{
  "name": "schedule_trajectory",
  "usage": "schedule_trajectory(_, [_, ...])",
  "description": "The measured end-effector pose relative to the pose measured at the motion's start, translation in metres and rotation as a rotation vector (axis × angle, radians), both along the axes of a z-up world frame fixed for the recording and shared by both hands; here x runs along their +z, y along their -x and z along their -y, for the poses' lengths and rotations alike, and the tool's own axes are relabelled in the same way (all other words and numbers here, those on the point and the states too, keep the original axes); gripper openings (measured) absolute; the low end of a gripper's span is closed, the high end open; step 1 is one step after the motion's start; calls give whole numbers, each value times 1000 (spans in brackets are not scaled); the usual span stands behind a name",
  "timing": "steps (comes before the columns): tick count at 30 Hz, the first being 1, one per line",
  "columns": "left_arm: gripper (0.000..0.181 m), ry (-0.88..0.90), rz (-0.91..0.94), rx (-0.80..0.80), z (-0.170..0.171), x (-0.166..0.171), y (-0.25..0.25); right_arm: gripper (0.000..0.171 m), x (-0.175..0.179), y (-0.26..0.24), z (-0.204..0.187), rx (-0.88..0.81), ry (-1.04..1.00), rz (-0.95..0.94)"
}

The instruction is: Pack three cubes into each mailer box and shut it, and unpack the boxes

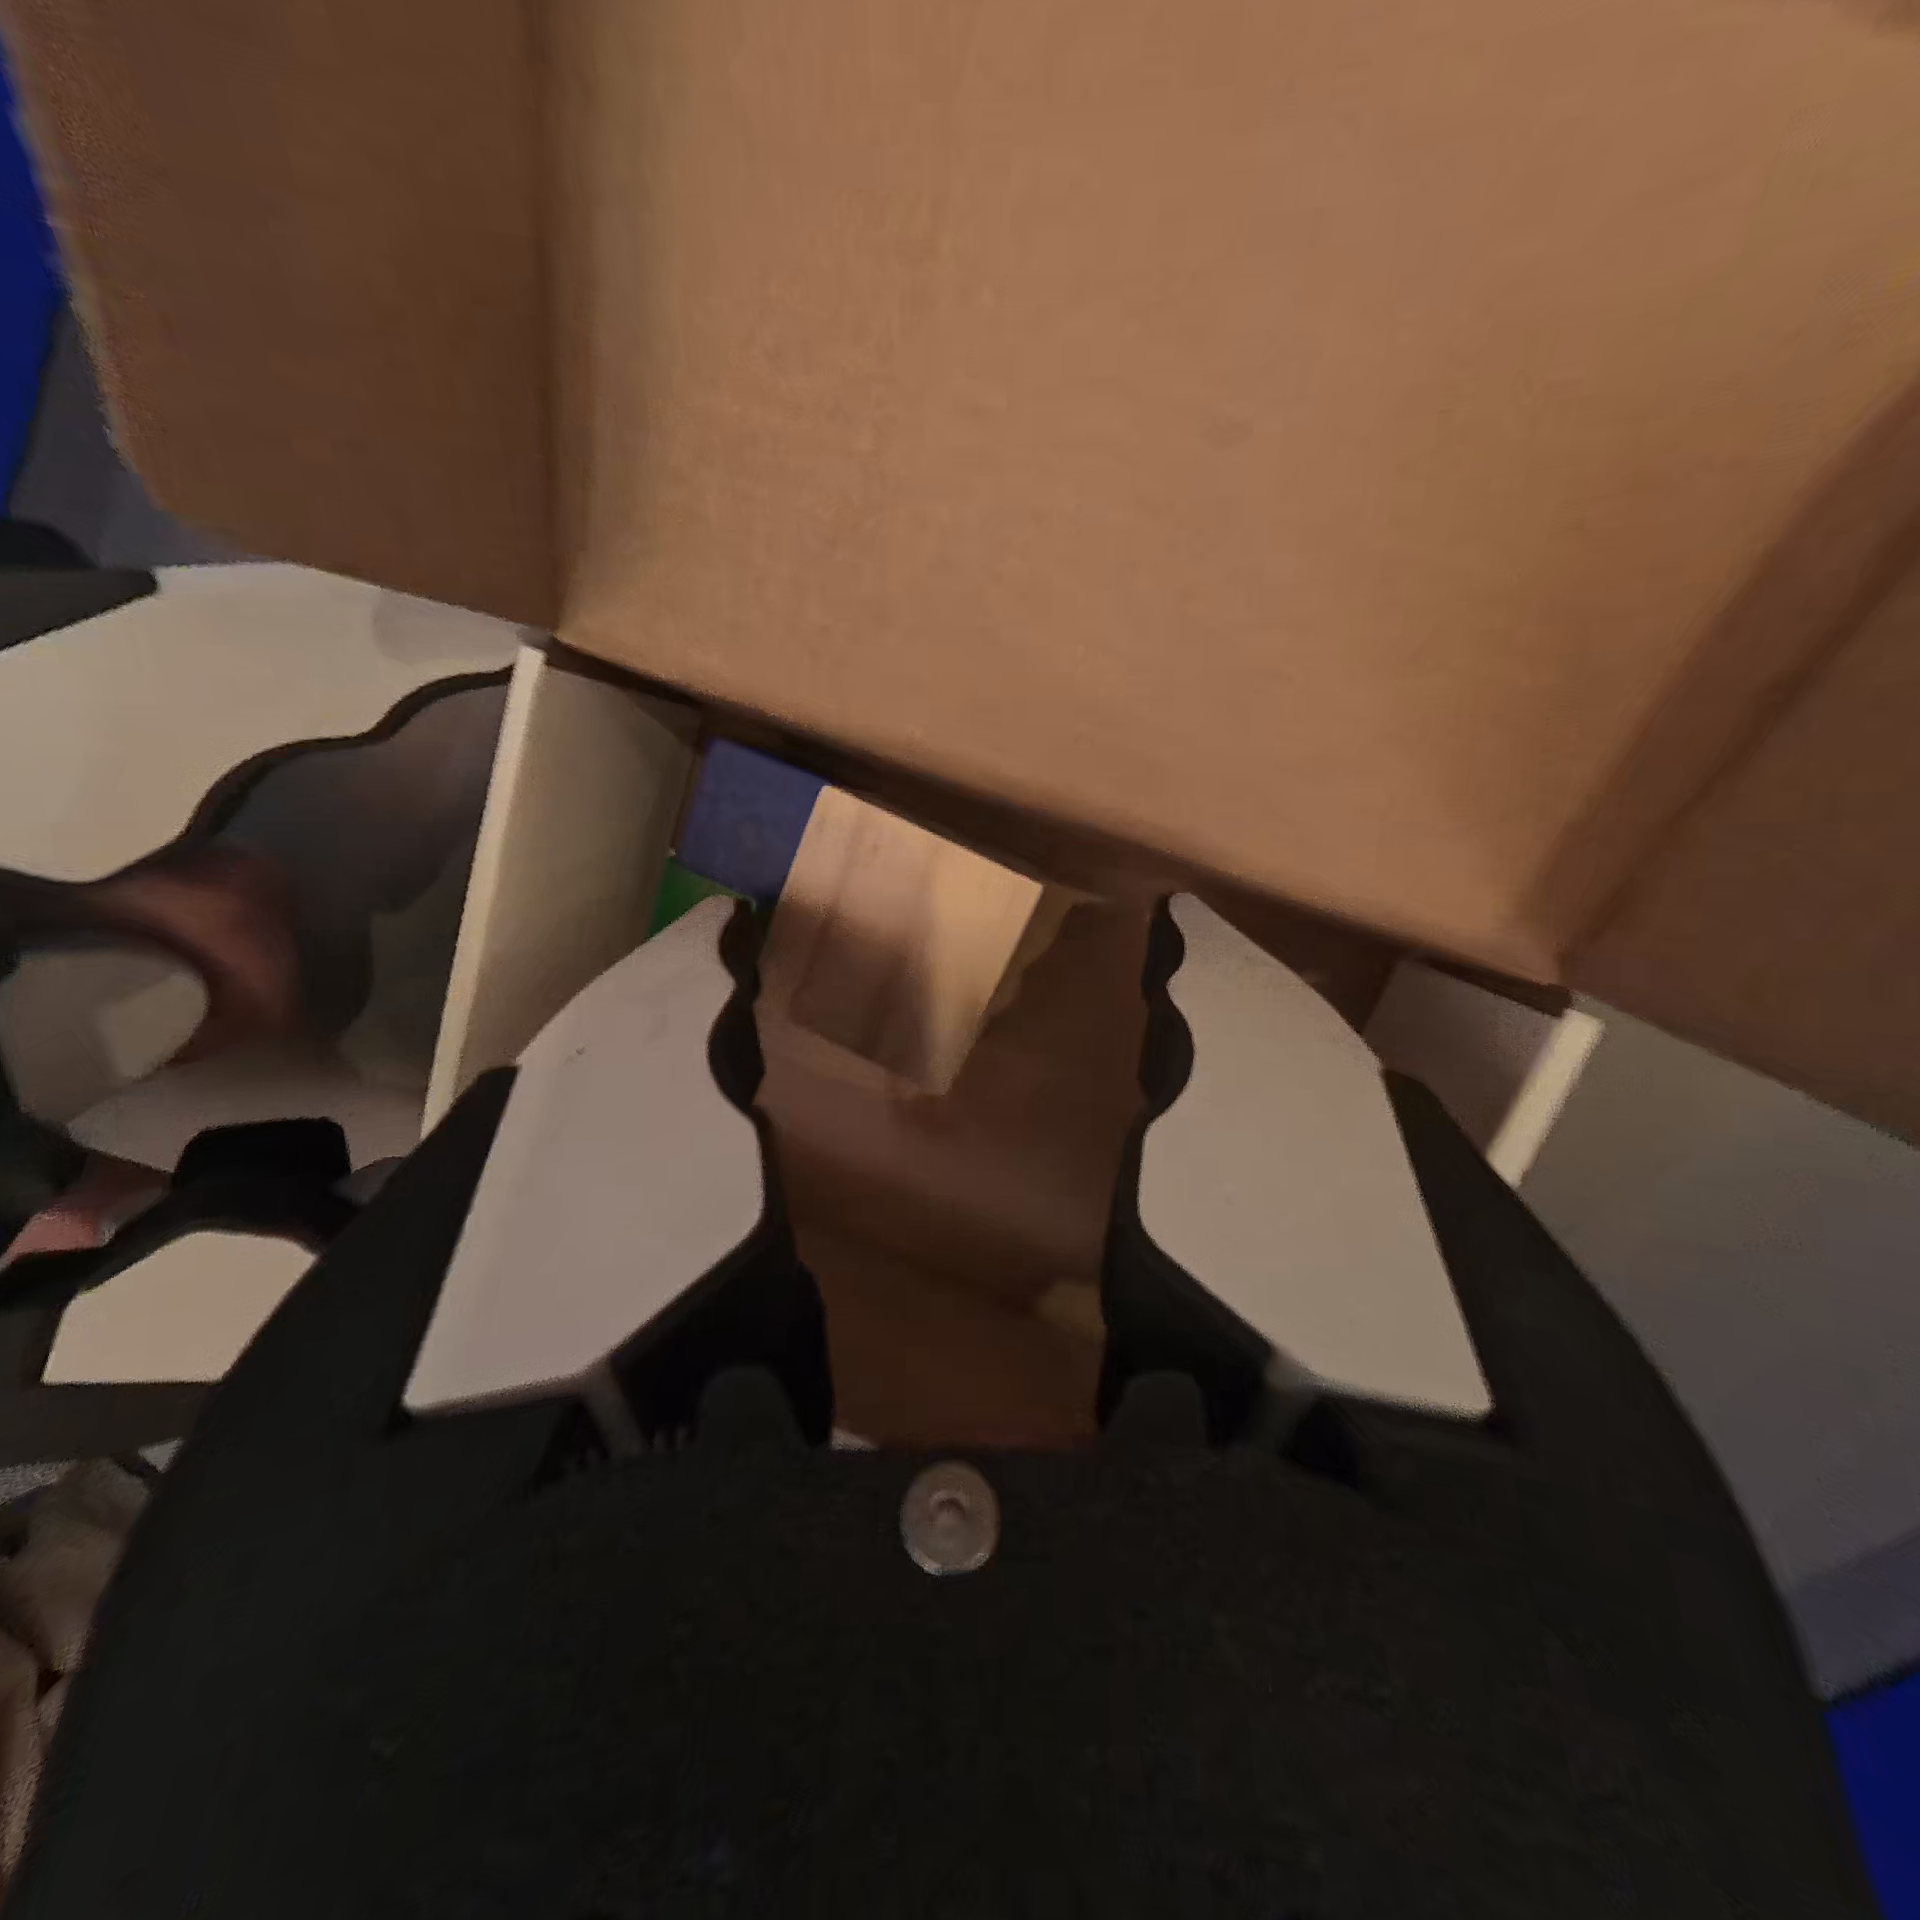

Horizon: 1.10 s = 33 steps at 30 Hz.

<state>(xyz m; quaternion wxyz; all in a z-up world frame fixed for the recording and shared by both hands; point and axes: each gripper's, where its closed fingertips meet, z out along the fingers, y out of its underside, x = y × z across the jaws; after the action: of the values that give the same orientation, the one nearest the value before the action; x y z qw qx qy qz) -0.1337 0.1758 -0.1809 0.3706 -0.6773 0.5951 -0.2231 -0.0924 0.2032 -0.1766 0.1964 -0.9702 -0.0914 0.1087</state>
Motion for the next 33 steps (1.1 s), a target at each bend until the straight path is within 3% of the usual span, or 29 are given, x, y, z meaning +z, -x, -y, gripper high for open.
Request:
schedule_trajectory(1, [122, -1, 0, 8, 0, 0, 0, 72, -4, 2, 1, 10, 8, 11])
schedule_trajectory(3, [121, -2, 1, 17, 0, 0, 0, 53, -2, 8, 3, 16, 22, -17])
schedule_trajectory(8, [113, -5, 4, 22, 1, 0, 1, 50, 18, -3, 9, 36, -14, 2])
schedule_trajectory(13, [113, -6, 3, 22, 1, 0, 1, 50, 108, -35, 22, 25, -206, -21])
schedule_trajectory(16, [113, -9, 2, 22, 1, 0, 1, 50, 173, -95, 41, -86, -362, 9])
schedule_trajectory(18, [114, -9, 0, 23, 1, 0, 1, 50, 193, -148, 58, -200, -408, 40])
schedule_trajectory(20, [114, -11, -3, 24, 0, -1, 1, 50, 180, -205, 76, -313, -354, 105])
schedule_trajectory(23, [114, -14, -7, 25, 0, -1, 1, 50, 119, -268, 90, -433, -163, 144])
schedule_trajectory(25, [114, -16, -10, 26, 0, -2, 1, 50, 71, -269, 88, -421, -30, 14])
schedule_trajectory(27, [114, -17, -13, 27, 0, -2, 1, 50, 34, -271, 85, -400, 54, 9])
schedule_trajectory(33, [114, -22, -21, 28, 0, -3, 1, 50, -2, -287, 77, -434, 114, 80])
